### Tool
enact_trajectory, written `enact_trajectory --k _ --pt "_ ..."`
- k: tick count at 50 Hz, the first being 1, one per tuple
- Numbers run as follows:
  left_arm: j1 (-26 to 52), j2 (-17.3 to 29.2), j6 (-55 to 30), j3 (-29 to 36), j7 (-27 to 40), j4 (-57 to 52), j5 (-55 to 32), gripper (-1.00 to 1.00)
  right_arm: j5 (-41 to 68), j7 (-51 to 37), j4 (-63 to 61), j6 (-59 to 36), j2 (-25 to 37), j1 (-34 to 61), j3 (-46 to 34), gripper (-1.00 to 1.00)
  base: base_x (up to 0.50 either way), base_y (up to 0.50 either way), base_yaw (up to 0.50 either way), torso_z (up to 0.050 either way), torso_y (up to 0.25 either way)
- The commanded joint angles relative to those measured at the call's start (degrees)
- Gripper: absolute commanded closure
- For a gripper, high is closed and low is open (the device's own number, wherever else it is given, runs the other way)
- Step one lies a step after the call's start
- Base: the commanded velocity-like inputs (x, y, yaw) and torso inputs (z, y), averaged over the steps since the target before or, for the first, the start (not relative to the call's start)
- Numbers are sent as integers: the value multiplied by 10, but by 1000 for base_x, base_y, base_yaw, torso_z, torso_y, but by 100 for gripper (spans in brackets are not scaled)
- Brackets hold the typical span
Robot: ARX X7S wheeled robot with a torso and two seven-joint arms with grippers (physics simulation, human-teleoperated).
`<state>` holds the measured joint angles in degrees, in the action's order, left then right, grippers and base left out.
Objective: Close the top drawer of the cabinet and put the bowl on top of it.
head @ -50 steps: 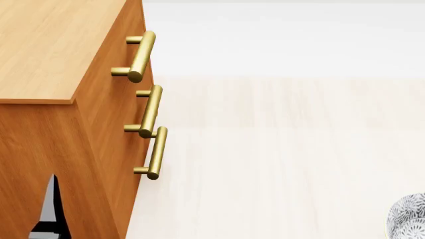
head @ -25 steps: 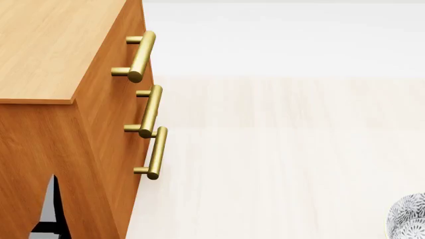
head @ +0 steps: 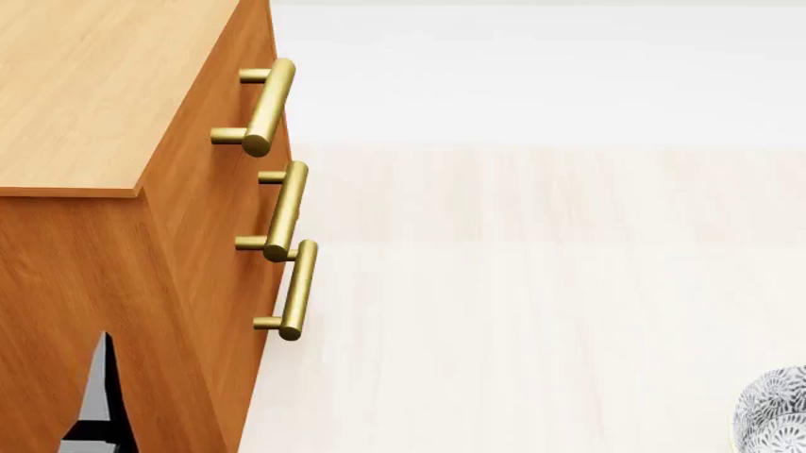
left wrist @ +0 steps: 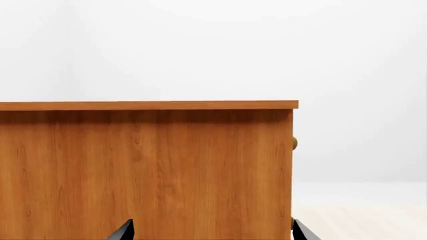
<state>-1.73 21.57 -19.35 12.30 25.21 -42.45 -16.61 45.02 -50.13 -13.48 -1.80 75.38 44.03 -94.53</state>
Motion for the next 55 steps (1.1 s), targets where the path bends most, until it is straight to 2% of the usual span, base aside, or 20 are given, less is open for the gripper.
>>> enact_trajectory --k 1,27,28,37,44,55 --pt "1 1 1 2 1 2 -1 -100 2 5 18 9 -11 -5 1 -100 0 0 0 0 0" --pt "3 3 6 9 4 11 1 -100 12 15 63 31 -33 -17 5 -100 0 0 0 0 0" --pt "3 3 6 9 5 11 1 -100 18 18 70 45 -34 -20 8 100 0 0 0 0 0" --pt "6 3 3 17 7 8 6 -100 14 11 69 39 -37 -13 14 100 0 0 0 0 0" --pt "-2 -3 33 25 4 32 17 -100 12 4 35 36 -24 5 26 100 0 0 0 0 0" --pt "5 -1 24 19 6 32 4 -100 20 0 -4 52 0 25 48 100 0 0 0 0 0"
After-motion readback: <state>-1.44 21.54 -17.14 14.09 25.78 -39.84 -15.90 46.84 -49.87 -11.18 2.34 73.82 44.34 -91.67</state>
